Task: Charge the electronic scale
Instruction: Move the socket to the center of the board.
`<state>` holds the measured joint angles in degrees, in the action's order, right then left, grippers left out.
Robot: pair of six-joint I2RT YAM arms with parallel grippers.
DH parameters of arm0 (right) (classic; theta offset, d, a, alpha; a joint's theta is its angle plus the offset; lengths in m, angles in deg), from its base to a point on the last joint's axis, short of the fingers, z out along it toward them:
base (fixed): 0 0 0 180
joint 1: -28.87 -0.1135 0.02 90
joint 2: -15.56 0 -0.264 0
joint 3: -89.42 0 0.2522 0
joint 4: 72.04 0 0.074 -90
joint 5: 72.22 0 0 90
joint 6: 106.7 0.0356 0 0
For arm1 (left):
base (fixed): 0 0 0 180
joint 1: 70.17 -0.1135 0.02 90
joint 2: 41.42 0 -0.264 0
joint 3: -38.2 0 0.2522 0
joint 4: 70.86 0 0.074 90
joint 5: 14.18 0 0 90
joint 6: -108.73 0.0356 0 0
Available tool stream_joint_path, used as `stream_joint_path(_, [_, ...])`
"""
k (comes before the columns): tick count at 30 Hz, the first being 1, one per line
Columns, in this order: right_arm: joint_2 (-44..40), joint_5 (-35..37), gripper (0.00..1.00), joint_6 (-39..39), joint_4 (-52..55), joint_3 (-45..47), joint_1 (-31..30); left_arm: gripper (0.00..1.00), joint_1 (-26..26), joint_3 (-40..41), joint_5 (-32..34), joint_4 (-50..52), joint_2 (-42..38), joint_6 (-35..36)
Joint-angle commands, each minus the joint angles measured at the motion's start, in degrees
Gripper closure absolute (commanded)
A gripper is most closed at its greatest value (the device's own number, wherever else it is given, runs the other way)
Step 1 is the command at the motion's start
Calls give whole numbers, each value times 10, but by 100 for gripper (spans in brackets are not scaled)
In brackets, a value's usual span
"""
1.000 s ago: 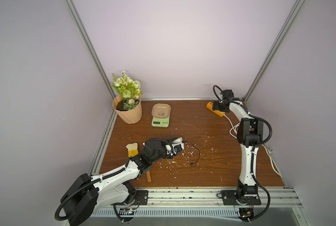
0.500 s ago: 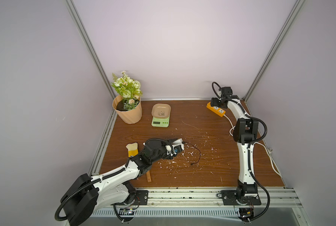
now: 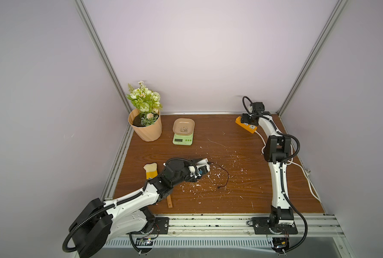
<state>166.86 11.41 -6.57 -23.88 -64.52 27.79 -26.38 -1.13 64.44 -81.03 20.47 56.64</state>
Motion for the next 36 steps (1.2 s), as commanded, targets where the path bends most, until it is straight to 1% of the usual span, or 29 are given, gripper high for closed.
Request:
stream_joint_path(1, [-10, -54, 27, 1, 27, -15, 1, 62, 1, -13, -8, -10, -5, 0])
stream_joint_path(5, [-23, -137, 29, -22, 33, 7, -3, 61, 1, -12, 1, -16, 1, -5])
stream_joint_path(11, [-61, -165, 27, -74, 54, 50, -38, 61, 1, -14, 11, -11, 8, -4])
stream_joint_path(17, [-118, -163, 28, -98, 51, 135, -78, 61, 2, -12, 15, -7, 3, -3])
stream_joint_path(25, [-220, -148, 29, -110, 9, 312, -148, 60, 1, -7, 17, -10, -9, -2])
stream_joint_path(28, [-266, -143, 30, -100, -18, 382, -172, 61, 1, -6, 16, -10, -11, -1])
stream_joint_path(31, [-319, -153, 30, -83, -59, 457, -192, 60, 2, -6, 15, -11, -10, -2])
stream_joint_path(34, [-366, -140, 30, -62, -71, 500, -214, 60, 1, -6, 14, -13, -11, -3])
stream_joint_path(36, [-403, -127, 30, -28, -72, 524, -220, 60, 1, -5, 10, -16, -13, -7])
